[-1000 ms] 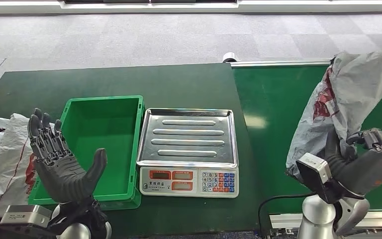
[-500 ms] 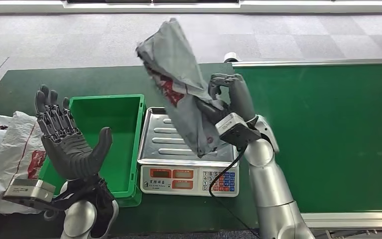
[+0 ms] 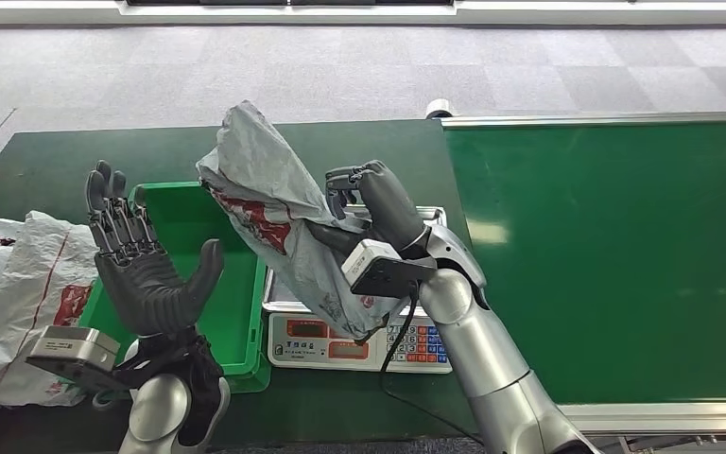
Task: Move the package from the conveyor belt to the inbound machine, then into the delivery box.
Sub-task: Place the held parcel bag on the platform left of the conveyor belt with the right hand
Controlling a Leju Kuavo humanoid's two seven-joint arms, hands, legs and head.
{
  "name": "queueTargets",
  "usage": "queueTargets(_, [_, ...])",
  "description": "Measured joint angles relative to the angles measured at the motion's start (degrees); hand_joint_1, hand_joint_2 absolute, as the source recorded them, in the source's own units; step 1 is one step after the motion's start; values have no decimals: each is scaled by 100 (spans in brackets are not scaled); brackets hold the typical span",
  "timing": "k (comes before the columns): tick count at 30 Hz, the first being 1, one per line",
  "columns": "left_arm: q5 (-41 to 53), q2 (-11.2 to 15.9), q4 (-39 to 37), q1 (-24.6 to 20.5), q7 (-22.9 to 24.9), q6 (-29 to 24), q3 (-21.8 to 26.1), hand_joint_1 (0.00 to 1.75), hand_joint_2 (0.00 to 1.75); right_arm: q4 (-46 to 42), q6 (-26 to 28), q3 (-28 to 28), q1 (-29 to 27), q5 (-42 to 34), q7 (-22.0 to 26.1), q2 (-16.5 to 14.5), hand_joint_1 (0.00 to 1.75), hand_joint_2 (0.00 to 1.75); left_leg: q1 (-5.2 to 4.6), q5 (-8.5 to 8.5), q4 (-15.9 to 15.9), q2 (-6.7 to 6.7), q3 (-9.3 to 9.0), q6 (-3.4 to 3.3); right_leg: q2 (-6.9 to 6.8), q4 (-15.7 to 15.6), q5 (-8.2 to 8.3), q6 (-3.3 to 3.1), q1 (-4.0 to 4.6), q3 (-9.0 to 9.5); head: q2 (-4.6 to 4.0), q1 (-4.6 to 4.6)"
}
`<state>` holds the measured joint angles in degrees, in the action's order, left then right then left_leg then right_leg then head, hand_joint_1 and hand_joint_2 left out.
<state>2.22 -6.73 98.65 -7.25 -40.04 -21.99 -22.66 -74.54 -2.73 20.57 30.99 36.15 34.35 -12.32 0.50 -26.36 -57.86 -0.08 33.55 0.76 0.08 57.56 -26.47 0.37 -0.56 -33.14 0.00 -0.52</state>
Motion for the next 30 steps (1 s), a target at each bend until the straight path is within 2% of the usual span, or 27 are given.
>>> queueTargets(23, [-32, 90, -35, 97, 0, 4, -50, 0, 175, 52, 90, 117, -14, -50, -61, 123, 175, 175, 0, 0, 0, 0, 2, 0, 1, 0, 0, 0, 1, -4, 0, 0])
queueTargets(24, [-32, 91, -36, 93, 0, -7, -51, 0, 175, 54, 101, 121, -13, -51, -66, 124, 163, 175, 0, 0, 0, 0, 2, 0, 1, 0, 0, 0, 1, -4, 0, 0])
queueTargets(27, [-55, 96, -46, 52, 0, -87, -51, 0, 175, 80, 219, 147, -10, -43, -110, 126, 32, 175, 0, 0, 0, 0, 3, 0, 1, 0, 0, 0, 1, -4, 0, -1])
queueTargets(28, [-72, 100, -51, 32, 0, -125, -52, 0, 175, 95, 303, 158, -8, -23, -133, 126, 0, 175, 0, 0, 0, 0, 3, 0, 1, 0, 0, 0, 1, -4, 0, -1])
queueTargets(30, [-110, 112, -58, 2, 0, -216, -57, 0, 175, 128, 602, 180, 2, 93, -198, 125, 0, 175, 0, 0, 0, 0, 3, 0, 1, 0, 0, 0, 1, -4, 0, -1])
